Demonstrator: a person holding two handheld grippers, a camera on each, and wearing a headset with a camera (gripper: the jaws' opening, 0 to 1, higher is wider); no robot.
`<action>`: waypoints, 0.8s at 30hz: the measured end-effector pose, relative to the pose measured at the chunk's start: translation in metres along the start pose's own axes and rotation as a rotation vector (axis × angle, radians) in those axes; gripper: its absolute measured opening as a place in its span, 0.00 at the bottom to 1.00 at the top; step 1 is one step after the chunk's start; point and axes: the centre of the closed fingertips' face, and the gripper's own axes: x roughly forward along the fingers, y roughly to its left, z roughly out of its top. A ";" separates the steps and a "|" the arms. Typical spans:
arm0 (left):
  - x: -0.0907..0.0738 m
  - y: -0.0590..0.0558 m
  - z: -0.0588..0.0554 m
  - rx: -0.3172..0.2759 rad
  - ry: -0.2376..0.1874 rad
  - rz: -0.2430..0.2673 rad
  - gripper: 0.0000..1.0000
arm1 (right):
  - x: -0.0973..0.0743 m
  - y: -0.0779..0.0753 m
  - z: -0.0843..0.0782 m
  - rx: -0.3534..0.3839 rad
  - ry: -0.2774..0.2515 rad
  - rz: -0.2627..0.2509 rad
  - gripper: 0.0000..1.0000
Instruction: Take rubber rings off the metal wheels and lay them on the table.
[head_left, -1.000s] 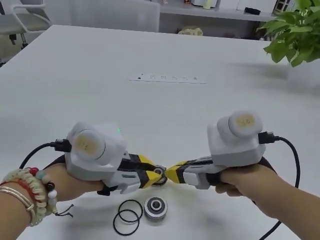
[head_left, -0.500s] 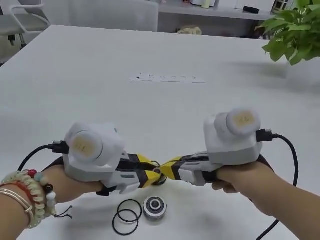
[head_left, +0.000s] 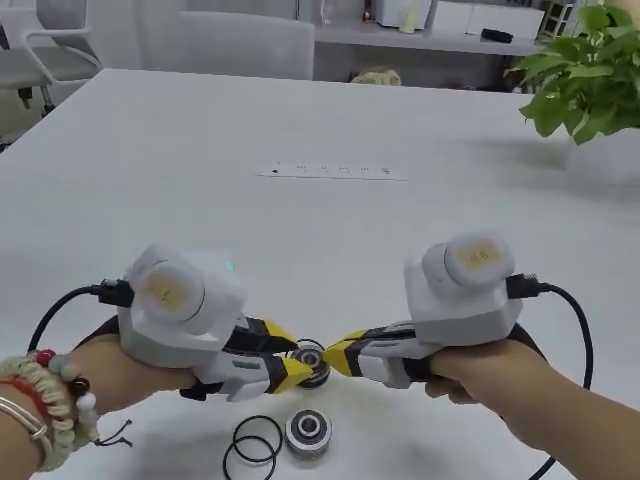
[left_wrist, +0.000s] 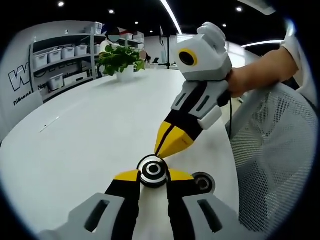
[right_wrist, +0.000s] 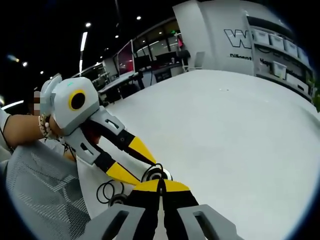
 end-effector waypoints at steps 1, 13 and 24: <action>-0.001 0.000 0.000 -0.002 0.007 0.000 0.19 | -0.001 -0.001 0.001 -0.001 -0.004 -0.002 0.00; -0.027 -0.003 0.015 0.070 0.019 -0.008 0.32 | -0.011 -0.009 0.019 0.033 -0.069 -0.020 0.00; -0.050 -0.010 0.064 0.070 -0.110 0.001 0.53 | -0.020 -0.006 0.037 0.073 -0.141 -0.007 0.00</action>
